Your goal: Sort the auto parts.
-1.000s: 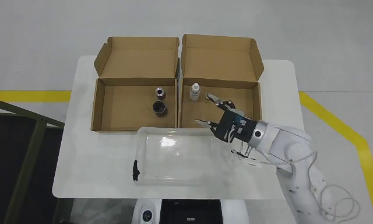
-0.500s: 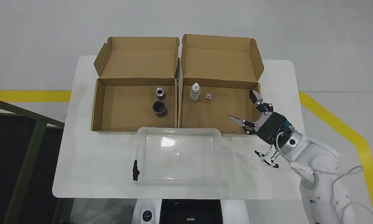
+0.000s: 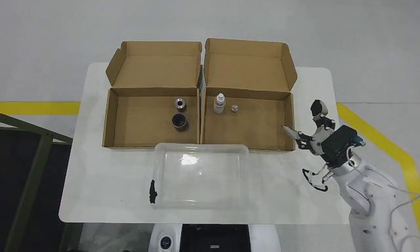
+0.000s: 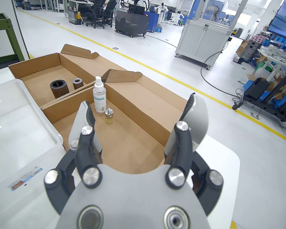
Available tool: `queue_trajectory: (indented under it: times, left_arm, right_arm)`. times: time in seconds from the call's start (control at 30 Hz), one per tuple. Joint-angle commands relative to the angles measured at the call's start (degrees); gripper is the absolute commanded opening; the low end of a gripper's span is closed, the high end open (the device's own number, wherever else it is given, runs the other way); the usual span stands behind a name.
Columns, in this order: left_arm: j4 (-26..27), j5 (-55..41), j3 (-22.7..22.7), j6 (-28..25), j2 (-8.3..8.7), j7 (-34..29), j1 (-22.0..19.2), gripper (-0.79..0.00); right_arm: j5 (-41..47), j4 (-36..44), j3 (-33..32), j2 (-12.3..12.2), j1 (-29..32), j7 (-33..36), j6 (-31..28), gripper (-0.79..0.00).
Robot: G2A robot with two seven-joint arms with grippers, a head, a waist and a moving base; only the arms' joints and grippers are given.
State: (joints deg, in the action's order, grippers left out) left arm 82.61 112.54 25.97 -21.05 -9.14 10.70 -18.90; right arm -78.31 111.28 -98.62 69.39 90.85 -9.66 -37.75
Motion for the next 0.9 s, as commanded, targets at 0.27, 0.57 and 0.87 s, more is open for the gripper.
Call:
queue_trajectory:
  times: [0.27, 0.57, 0.87]
  left_arm:
    - [0.00, 0.00, 0.00, 0.00, 0.00, 0.00, 0.00, 0.000]
    - [0.00, 0.00, 0.00, 0.00, 0.00, 0.00, 0.00, 0.000]
    - [0.00, 0.00, 0.00, 0.00, 0.00, 0.00, 0.00, -0.001]
  right_arm:
    - [2.24, -2.21, -1.26, -0.34, 0.21, 0.46, 1.97, 0.000]
    - [1.93, -3.44, -1.22, -0.58, -0.02, 1.15, 3.77, 0.000]
    - [1.94, -3.44, -1.22, -0.58, -0.02, 1.15, 3.78, 0.000]
